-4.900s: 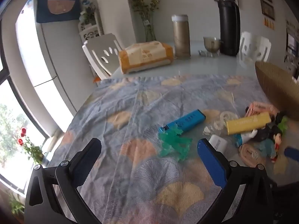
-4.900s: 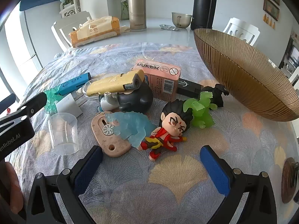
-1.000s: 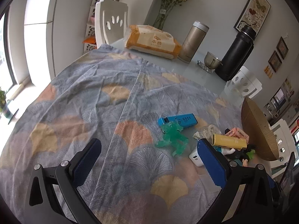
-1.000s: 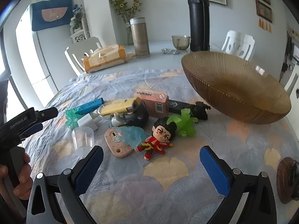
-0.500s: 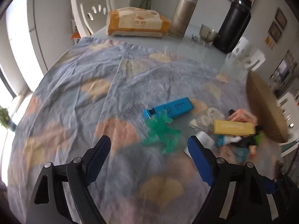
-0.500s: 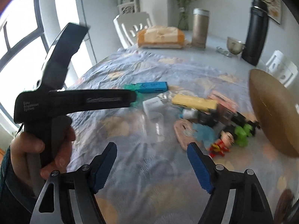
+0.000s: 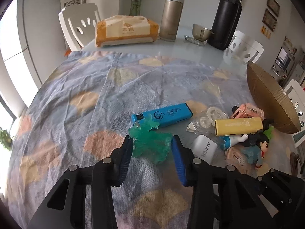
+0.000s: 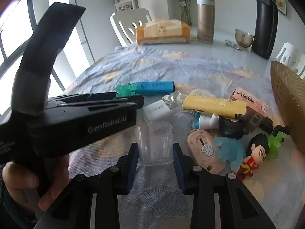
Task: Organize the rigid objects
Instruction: 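Grasp the green translucent figure with the left gripper while the right gripper grasps the clear cup, then carry both held items over the brown bowl and open both grippers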
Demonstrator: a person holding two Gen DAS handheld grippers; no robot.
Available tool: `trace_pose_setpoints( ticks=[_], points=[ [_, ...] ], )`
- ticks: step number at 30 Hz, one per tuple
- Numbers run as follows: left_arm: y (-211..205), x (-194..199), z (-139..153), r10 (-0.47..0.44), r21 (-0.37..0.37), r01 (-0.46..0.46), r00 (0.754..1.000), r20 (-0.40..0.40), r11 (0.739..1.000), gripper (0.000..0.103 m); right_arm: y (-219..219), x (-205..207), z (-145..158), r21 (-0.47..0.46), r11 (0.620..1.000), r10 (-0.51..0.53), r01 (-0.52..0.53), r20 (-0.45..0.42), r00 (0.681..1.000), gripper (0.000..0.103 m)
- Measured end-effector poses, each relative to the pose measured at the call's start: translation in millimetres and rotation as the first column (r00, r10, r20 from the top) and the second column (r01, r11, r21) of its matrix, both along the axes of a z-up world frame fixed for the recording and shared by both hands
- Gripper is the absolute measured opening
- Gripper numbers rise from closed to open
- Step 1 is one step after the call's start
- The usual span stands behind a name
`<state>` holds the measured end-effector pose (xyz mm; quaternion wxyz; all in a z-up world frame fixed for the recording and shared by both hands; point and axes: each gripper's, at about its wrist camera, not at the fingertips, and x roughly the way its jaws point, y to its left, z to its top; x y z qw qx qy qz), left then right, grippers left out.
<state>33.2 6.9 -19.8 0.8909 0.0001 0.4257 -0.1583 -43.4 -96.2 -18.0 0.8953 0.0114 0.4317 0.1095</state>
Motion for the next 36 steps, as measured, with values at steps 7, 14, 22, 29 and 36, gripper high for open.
trace_pose_setpoints(
  ticks=[7, 14, 22, 29, 36],
  points=[
    [16, -11, 12, 0.011, -0.110, -0.005, 0.998, 0.056, 0.994, 0.038, 4, -14, 8, -0.031, 1.000, 0.007, -0.004, 0.068, 0.998, 0.035],
    [16, -7, 13, 0.024, -0.115, -0.017, 0.998, 0.058, 0.993, 0.038, 11, -19, 9, -0.104, 0.994, -0.003, 0.015, 0.111, 0.994, 0.035],
    [7, -17, 16, -0.018, -0.071, 0.026, 0.994, 0.103, 0.997, 0.038, -8, -46, 25, -0.058, 0.994, -0.077, 0.088, 0.174, 0.982, 0.035],
    [-50, -58, 75, -0.147, -0.054, 0.164, 0.959, 0.242, 0.985, 0.038, -80, -89, 73, 0.066, 0.971, -0.241, 0.232, 0.244, 0.939, 0.035],
    [-136, -65, 137, -0.311, -0.109, 0.357, 0.901, 0.303, 0.928, 0.038, -169, -107, 136, 0.184, 0.872, -0.490, 0.454, 0.316, 0.812, 0.035]
  ],
)
